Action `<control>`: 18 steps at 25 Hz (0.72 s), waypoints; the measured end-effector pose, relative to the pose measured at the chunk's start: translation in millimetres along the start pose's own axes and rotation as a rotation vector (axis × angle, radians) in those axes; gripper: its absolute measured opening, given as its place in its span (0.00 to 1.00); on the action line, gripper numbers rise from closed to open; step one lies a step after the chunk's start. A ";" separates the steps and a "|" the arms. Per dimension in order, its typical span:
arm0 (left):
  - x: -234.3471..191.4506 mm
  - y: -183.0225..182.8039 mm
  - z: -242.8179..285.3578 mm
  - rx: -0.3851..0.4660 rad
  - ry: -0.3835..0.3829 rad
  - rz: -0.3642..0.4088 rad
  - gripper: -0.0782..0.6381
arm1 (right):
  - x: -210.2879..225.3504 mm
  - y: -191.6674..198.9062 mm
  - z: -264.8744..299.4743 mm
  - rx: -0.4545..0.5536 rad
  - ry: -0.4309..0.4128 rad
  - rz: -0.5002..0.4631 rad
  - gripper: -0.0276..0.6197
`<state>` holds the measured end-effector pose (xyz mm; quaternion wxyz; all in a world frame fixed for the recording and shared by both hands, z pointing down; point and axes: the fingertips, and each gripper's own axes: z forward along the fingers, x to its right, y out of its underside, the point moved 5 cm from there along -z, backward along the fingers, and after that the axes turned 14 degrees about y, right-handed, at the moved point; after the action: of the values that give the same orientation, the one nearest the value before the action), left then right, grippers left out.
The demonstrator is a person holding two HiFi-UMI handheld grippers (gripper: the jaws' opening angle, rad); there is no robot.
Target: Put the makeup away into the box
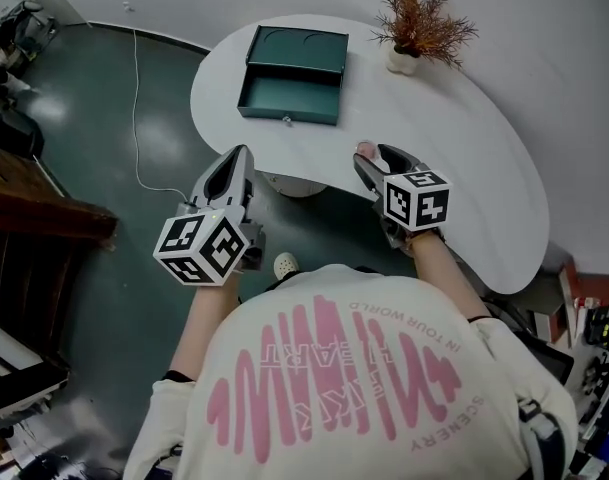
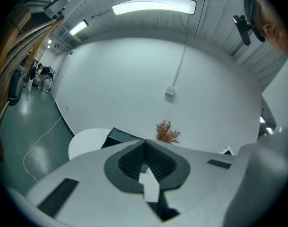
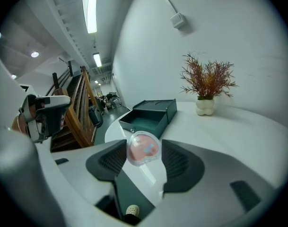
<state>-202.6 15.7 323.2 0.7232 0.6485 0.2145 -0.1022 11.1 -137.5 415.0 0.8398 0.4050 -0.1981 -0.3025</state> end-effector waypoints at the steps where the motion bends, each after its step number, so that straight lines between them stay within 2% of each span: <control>1: -6.8 -4.9 2.3 0.001 0.007 0.004 0.11 | -4.0 -4.5 6.3 0.002 0.003 0.002 0.40; 8: -59.9 -32.0 2.9 -0.003 0.021 0.019 0.11 | -34.3 -26.3 44.6 0.011 0.028 0.028 0.40; 18: -117.0 -46.8 -18.3 -0.018 0.003 0.024 0.11 | -69.3 -37.1 85.0 0.018 0.042 0.062 0.40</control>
<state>-329.5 11.9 331.9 0.7297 0.6448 0.2088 -0.0907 -102.1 -156.9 429.7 0.8491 0.4126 -0.1955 -0.2658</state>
